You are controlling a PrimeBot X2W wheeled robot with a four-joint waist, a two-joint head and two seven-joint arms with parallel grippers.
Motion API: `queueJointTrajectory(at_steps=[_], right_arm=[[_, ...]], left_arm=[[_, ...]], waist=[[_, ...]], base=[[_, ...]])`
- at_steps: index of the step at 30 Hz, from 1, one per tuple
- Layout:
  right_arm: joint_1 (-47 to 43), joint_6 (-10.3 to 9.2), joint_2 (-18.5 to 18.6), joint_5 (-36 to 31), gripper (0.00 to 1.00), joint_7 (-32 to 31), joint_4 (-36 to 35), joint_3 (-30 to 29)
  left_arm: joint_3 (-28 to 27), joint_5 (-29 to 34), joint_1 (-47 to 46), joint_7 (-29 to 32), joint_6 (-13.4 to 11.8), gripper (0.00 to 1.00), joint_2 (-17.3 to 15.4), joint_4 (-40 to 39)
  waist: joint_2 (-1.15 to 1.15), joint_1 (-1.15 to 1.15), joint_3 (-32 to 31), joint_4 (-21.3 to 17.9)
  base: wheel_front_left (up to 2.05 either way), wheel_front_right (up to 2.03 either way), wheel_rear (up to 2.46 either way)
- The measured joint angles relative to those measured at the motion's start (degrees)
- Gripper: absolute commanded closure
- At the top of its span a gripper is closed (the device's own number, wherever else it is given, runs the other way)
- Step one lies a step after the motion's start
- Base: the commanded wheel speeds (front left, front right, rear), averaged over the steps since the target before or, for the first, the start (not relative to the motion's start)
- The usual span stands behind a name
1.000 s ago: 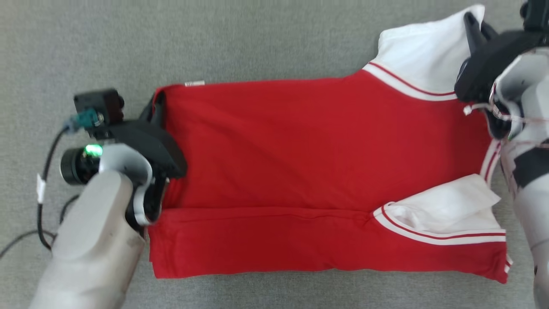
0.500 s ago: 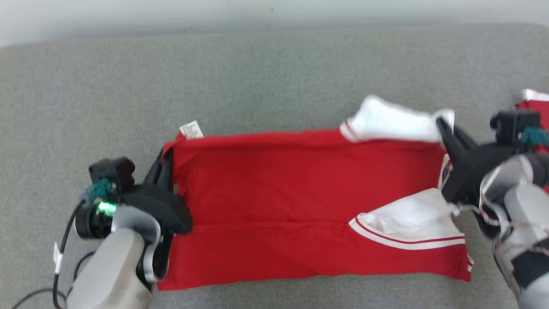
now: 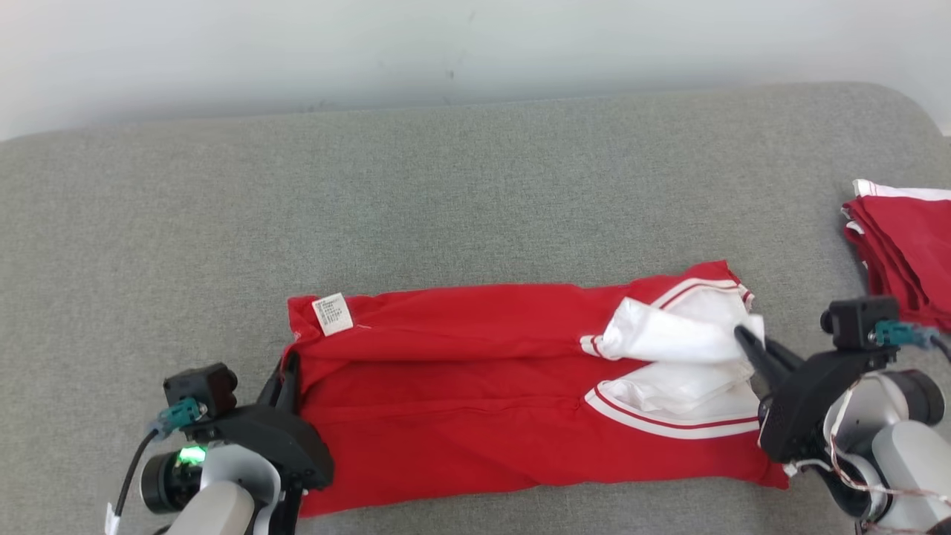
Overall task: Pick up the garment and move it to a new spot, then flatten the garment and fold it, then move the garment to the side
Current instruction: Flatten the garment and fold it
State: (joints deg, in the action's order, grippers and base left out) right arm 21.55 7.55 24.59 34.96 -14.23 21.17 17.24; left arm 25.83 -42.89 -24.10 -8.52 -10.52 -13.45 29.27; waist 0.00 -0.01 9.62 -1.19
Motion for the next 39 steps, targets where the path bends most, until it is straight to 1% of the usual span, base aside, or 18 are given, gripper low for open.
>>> queueJointTrajectory(at_steps=[6,7,8,9,10,15,17,21,23,26,27,29,31,34,36,39], right_arm=[[-3.4,0.00,-0.5,-0.4,1.00,-2.6,-3.5,-1.1],[-3.9,0.00,-0.6,-0.6,1.00,-3.1,-3.9,-1.3],[-4.4,0.00,-0.7,-0.8,0.87,-4.0,-4.1,-1.4],[-4.9,0.00,-0.8,-1.0,0.04,-4.8,-4.4,-1.5],[-5.5,0.00,-0.8,-1.5,0.00,-5.5,-4.7,-1.4],[-8.4,0.00,-0.3,-3.6,0.00,-8.6,-6.8,-1.6],[-9.7,0.00,0.1,-4.4,0.00,-9.6,-8.0,-2.1],[-12.3,0.00,-0.1,-4.4,0.00,-10.5,-10.9,-5.4],[-13.1,0.00,-0.6,-4.8,0.00,-11.0,-12.5,-7.9],[-14.3,0.00,-2.4,-4.9,0.00,-12.1,-13.6,-12.6],[-14.5,0.00,-3.0,-5.1,0.00,-12.8,-13.7,-13.8],[-14.4,0.00,-4.3,-5.6,0.00,-14.3,-13.7,-16.1],[-13.7,0.00,-6.1,-5.7,0.00,-15.7,-12.8,-18.6],[-11.1,0.00,-8.3,-6.4,0.00,-17.4,-10.4,-21.5],[-8.9,0.00,-9.6,-7.3,0.00,-17.8,-8.3,-23.0],[-6.1,0.00,-11.2,-9.3,0.00,-18.6,-4.6,-24.7]], left_arm=[[-0.1,-0.7,1.7,0.5,-0.2,1.00,0.0,-0.4],[0.0,-0.7,1.9,0.6,-0.2,0.62,0.0,-0.4],[0.0,-0.9,2.1,0.6,-0.2,0.16,0.0,-0.4],[-0.1,-1.1,2.2,0.5,-0.2,0.00,0.0,-0.4],[-0.1,-1.2,2.2,0.2,-0.3,0.00,0.0,-0.4],[-0.5,-1.2,3.4,-1.9,-0.5,0.00,0.0,-0.1],[-0.7,-1.1,4.5,-3.5,0.0,0.00,-0.1,-0.2],[-2.3,1.0,7.1,-5.9,0.0,0.00,-0.8,-2.1],[-4.5,2.5,8.8,-6.4,0.0,0.00,-1.0,-4.9],[-10.1,9.2,11.0,-6.5,1.1,0.00,-0.7,-13.1],[-11.8,11.1,12.3,-6.5,1.5,0.00,-0.2,-15.5],[-13.9,15.4,15.7,-6.5,1.6,0.00,1.3,-19.5],[-16.4,18.3,17.9,-6.5,2.7,0.00,2.6,-22.1],[-20.0,21.9,18.9,-6.6,5.0,0.00,4.5,-24.7],[-21.5,23.4,19.8,-6.6,6.6,0.00,6.0,-25.5],[-23.6,25.5,20.3,-6.6,8.3,0.00,7.3,-25.6]], waist=[[0.00,0.00,-0.6,0.1],[0.00,0.00,-0.7,0.2],[0.00,0.00,-0.7,0.2],[0.00,0.01,-0.8,0.2],[0.00,0.01,-0.9,0.3],[0.01,0.01,-1.8,0.4],[0.01,0.01,-2.3,0.5],[0.00,0.00,-3.6,0.8],[0.01,0.01,-4.2,1.0],[0.00,0.01,-4.6,1.6],[0.01,0.01,-4.7,1.9],[0.00,0.00,-4.9,2.3],[0.01,0.01,-4.9,2.8],[0.00,0.01,-4.4,3.3],[0.01,0.02,-3.9,3.7],[0.00,0.01,-3.3,4.4]], base=[[0.00,0.00,0.00],[0.00,0.00,0.00],[0.00,0.00,0.00],[0.00,0.00,0.00],[0.00,0.00,0.00],[0.00,0.00,0.00],[0.00,0.00,0.00],[0.00,0.00,0.00],[0.00,0.00,0.00],[0.00,0.00,0.00],[0.00,0.00,0.00],[0.00,0.00,0.00],[0.00,0.00,0.00],[0.00,0.00,0.00],[0.00,0.00,0.00],[0.00,0.00,0.00]])
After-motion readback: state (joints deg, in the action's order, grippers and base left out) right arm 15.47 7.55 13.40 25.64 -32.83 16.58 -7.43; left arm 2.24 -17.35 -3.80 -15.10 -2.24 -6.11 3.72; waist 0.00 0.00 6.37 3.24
